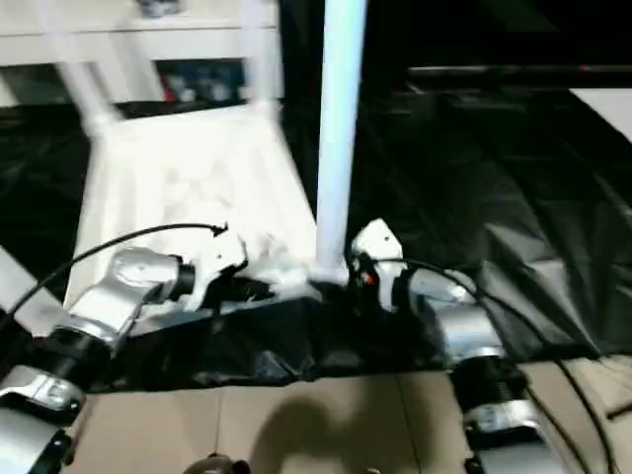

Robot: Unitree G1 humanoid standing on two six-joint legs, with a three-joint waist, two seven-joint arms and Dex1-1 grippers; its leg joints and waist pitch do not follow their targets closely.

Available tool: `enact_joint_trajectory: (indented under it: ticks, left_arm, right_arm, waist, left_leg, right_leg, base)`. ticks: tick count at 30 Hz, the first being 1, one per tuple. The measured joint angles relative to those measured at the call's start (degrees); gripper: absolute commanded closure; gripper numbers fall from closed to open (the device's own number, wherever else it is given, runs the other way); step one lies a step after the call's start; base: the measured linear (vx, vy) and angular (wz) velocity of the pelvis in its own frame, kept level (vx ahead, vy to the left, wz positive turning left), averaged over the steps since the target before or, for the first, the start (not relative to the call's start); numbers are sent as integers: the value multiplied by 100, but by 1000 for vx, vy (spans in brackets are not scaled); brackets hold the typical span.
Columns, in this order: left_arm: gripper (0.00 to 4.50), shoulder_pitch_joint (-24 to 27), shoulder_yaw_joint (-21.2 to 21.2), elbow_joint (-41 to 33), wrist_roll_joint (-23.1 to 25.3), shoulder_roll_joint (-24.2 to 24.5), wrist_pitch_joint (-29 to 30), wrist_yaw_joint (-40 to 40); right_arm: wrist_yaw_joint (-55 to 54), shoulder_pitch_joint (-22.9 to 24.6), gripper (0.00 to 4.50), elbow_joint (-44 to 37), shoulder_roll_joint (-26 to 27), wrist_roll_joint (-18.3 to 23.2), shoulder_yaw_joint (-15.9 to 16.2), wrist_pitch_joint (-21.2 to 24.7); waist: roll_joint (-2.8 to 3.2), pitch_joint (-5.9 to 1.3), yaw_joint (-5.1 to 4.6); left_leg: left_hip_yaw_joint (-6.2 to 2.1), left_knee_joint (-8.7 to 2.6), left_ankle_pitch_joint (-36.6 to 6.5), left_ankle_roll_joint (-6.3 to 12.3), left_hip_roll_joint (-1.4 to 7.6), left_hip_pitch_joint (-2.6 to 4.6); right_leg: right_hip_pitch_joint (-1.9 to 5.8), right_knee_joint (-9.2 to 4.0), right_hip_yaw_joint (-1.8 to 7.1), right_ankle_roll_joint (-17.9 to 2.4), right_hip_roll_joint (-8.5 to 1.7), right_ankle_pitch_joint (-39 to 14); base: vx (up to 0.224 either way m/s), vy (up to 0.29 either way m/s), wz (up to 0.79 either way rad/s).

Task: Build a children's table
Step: Rotate leg to tighten

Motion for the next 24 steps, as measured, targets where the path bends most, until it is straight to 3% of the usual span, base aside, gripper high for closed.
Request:
enact_joint_trajectory:
  ticks: [8, 16, 21, 24]
  left_arm:
    - [450, -1, -81, 2, -72, 198, -124, -411]
    - [450, -2, -78, 47, -72, 176, -199, -418]
    - [450, -51, 37, 155, -5, -40, 7, 130]
    - [450, -92, 129, 178, 92, -249, 211, 666]
  right_arm:
    - [651, -322, 181, 314, -69, -49, 268, -127]
    - [710, -328, 188, 355, -51, -46, 256, -138]
    - [-110, -82, 188, 258, 234, 5, -175, 101]
    - [-1145, -14, 189, 271, 551, -36, -436, 135]
  waist:
    - [-12, 7, 24]
    - [-12, 7, 46]
    - [-15, 4, 76]
    - [-17, 5, -22]
  left_leg:
    - [2, 1, 0, 0, 2, 0]
    - [2, 2, 1, 0, 2, 1]
    - [2, 8, 4, -3, 4, 15]
    - [2, 10, 7, -8, 2, 17]
  right_leg:
    - [0, 4, 1, 0, -1, 0]
    - [0, 6, 0, 0, -1, -1]
    - [6, 13, 2, -1, -1, 0]
    - [3, 7, 5, 5, -1, -2]
  base:
    - [0, 0, 0]
    - [0, 0, 0]
    - [0, 0, 0]
    - [0, 0, 0]
